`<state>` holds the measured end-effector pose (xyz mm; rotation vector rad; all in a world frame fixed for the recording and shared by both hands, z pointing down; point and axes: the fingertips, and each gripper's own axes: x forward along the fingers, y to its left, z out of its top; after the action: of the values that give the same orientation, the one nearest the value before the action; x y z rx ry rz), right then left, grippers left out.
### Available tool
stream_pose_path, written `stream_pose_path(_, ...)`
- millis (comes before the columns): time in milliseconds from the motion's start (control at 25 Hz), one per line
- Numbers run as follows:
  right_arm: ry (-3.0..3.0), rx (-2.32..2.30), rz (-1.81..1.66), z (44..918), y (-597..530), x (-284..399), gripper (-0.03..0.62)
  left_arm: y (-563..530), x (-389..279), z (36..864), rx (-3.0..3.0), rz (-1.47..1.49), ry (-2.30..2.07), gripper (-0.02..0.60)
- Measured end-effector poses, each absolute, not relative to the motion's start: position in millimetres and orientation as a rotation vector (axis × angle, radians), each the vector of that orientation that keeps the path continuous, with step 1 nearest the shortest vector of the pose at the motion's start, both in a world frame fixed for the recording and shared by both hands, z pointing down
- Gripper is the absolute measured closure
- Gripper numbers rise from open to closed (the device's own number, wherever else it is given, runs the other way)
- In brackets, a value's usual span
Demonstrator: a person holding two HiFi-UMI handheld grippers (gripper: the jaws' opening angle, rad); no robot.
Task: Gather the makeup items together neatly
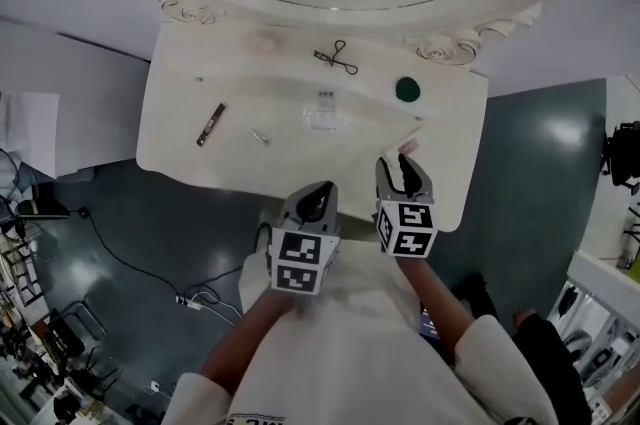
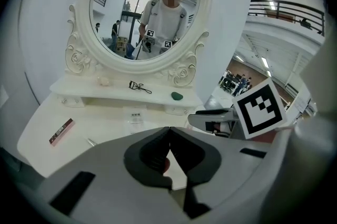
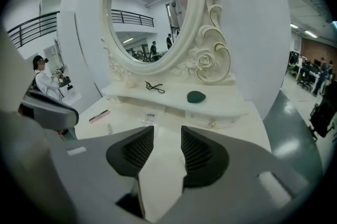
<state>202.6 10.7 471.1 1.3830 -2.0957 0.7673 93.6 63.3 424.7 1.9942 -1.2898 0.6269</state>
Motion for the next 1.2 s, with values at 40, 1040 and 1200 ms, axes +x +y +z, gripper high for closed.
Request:
stream_pose_path(40, -2.072, 1.392, 0.780, 477, 11, 206, 0.461, 62, 95, 426, 1.996, 0.632, -1.287, 0.572)
stream_pose_path(1040, -1.641, 1.684, 1.053, 581, 5, 257, 0.359, 58, 111, 451, 1.999, 0.689, -1.211, 0.571)
stream_pose_path(1200, -1.600, 1.720, 1.120, 590, 4, 260, 0.353, 60, 116, 452, 2.003, 0.709, -1.194, 0.572)
